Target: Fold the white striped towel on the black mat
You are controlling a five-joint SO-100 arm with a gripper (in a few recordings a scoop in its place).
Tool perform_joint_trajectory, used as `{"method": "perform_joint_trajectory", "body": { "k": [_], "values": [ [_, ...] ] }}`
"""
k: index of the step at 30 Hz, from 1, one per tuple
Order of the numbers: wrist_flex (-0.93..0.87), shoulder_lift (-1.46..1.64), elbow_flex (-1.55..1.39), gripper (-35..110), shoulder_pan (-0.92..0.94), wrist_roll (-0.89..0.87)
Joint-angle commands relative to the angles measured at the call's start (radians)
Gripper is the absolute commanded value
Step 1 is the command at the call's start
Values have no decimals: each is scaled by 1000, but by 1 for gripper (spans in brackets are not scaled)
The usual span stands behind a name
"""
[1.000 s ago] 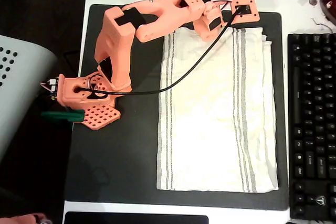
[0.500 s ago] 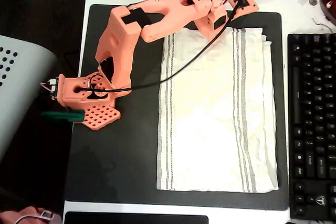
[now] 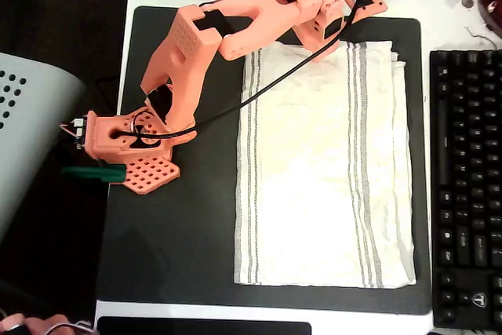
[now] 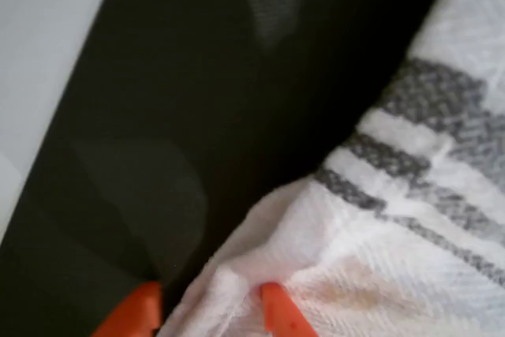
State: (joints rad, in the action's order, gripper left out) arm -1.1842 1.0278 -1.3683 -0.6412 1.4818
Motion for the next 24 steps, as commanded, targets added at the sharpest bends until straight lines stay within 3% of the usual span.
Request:
{"method": "perform_joint_trajectory", "body": {
  "k": [1,7,24],
  "values": [
    [-21,-21,0,14,11,34],
    [-29,-12,-54,0,32,67],
    [-115,135,26,0,20,94]
  ]
}}
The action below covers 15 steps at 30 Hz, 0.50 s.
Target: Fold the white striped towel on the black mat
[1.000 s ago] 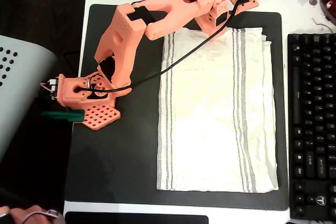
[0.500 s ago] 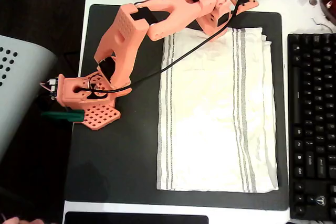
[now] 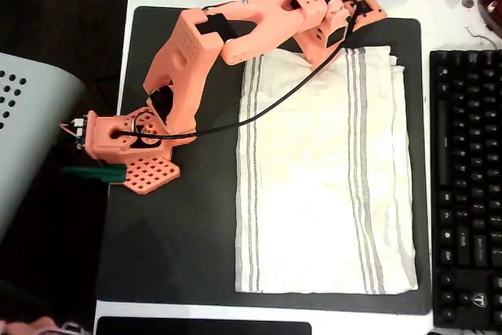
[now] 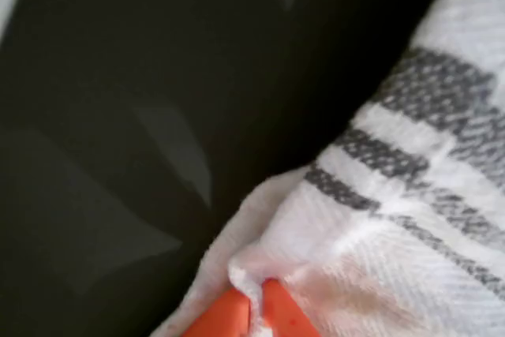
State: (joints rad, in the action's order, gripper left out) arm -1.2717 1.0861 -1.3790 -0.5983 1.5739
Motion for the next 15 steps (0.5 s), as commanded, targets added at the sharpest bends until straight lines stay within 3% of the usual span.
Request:
{"method": "perform_joint_trajectory", "body": {
  "k": [1,15],
  "values": [
    [-37,83,52,0,-31,-3],
    [-104,123,325,0,-150,-137]
  ]
}}
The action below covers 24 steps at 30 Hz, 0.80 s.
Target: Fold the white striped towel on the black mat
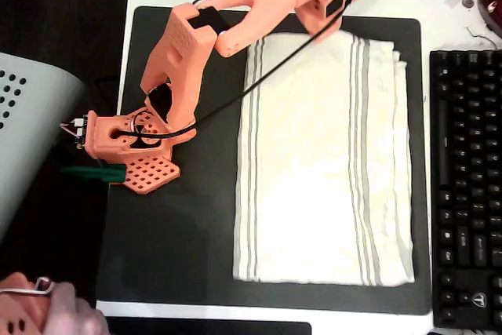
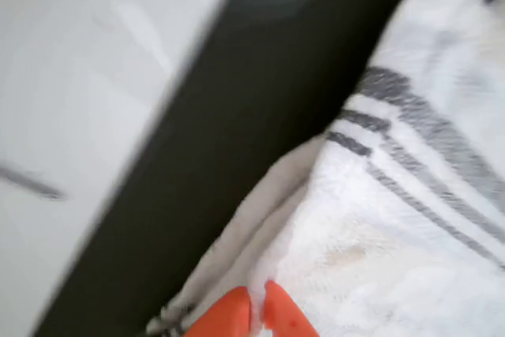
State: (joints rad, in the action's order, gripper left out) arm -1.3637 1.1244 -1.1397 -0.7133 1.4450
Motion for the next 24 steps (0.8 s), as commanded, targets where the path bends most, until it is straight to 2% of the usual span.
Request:
{"method": "perform_joint_trajectory", "body": {
  "k": [1,6,12,18,24],
  "values": [
    [-20,89,95,0,-37,-14],
    [-67,132,110,0,-21,-20],
    [-130,252,118,0,84,-21],
    [-249,413,107,0,290,5],
    [-345,561,52,0,611,84]
  ]
}}
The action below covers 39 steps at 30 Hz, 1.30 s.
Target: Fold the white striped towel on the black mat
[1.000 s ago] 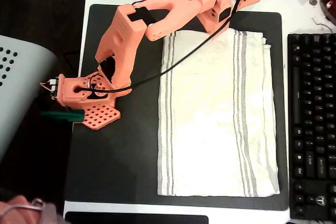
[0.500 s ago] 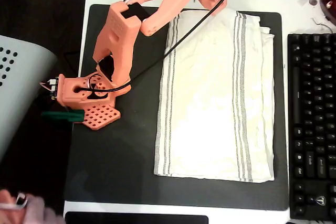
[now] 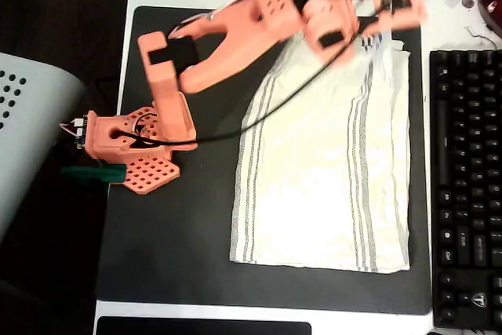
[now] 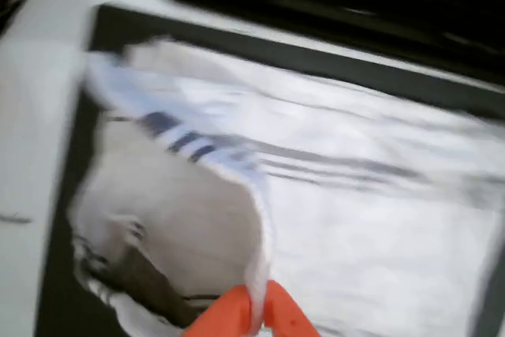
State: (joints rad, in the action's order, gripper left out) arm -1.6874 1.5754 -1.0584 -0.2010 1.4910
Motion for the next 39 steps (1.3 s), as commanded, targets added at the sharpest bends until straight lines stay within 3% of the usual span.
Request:
{"method": "perform_joint_trajectory", "body": {
  "k": [1,5,9,12,16,26,33,39],
  "values": [
    [-15,132,-55,0,169,60],
    [61,199,-219,0,468,209],
    [318,176,-448,0,736,357],
    [480,91,-566,0,876,439],
    [551,-20,-623,0,966,463],
    [540,35,-643,0,934,449],
    [525,210,-650,0,779,422],
    [568,166,-611,0,650,397]
  ]
}}
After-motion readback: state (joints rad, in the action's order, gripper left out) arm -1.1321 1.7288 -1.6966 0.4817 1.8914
